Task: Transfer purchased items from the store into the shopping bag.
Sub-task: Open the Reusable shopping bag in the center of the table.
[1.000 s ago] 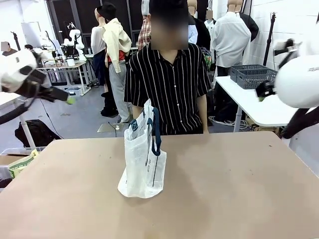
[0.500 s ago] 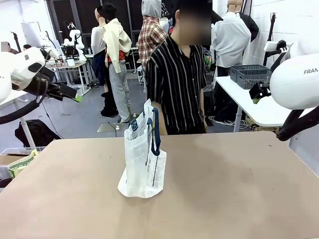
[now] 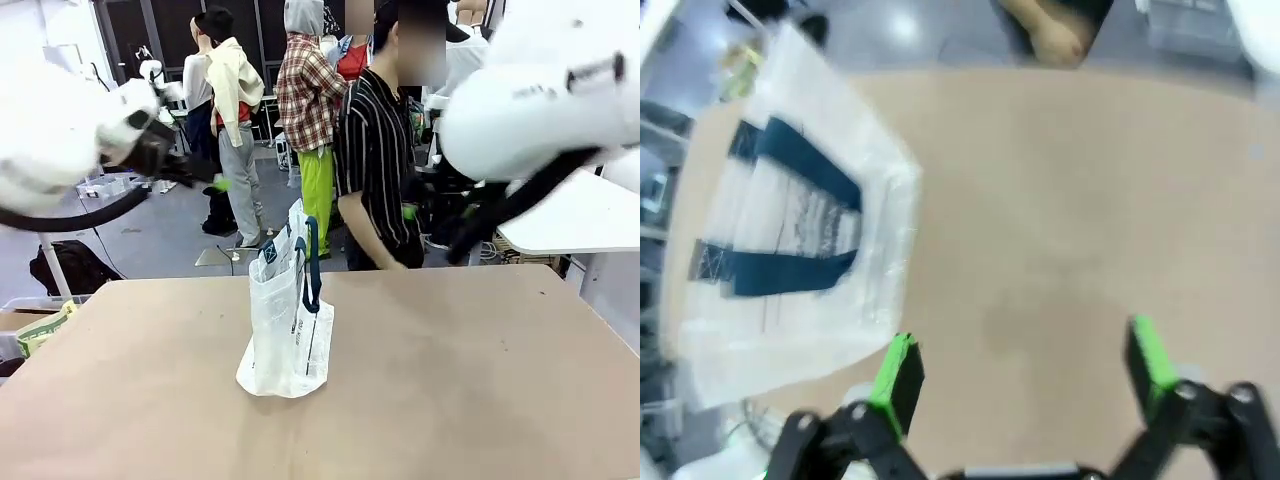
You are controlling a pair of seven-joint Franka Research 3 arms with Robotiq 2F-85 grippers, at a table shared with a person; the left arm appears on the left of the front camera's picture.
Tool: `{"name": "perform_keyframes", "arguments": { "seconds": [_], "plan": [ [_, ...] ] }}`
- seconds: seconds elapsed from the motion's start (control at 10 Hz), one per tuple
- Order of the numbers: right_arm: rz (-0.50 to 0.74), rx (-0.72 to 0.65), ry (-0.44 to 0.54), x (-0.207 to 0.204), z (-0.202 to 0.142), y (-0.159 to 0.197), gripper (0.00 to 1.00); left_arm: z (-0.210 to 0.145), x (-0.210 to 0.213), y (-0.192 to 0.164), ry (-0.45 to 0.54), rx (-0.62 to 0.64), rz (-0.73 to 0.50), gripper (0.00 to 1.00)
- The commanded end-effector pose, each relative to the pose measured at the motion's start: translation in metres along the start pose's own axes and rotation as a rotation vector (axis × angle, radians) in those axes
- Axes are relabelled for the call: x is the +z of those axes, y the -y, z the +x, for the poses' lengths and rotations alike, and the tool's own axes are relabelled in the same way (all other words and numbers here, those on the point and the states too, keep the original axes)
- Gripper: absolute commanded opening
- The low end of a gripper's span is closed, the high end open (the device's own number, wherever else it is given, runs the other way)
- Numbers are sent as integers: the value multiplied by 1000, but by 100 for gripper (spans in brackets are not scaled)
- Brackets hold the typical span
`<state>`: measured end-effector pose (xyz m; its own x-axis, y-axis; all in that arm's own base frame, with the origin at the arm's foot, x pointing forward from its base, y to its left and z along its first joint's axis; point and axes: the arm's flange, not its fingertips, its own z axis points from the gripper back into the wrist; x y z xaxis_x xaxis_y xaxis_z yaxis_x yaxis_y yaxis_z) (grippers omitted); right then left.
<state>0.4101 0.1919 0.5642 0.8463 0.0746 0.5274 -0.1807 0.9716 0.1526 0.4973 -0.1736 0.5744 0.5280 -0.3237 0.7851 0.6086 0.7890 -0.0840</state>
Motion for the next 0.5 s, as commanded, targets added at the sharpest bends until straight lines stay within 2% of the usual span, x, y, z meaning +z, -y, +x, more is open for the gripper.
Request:
{"name": "perform_keyframes", "arguments": {
  "seconds": [0.0,0.1,0.2,0.4],
  "plan": [
    [109,-164,-58,-11,24,-9,100,24,-57,-14,-68,29,-173,100],
    [133,-144,-87,-21,29,-15,100,23,-77,-7,-118,80,-177,100],
    [76,-60,-40,-5,10,-20,100,15,-27,20,-19,4,-88,100],
    [76,-60,-40,-5,10,-20,100,15,-27,20,-19,4,-88,100]
  ]
}}
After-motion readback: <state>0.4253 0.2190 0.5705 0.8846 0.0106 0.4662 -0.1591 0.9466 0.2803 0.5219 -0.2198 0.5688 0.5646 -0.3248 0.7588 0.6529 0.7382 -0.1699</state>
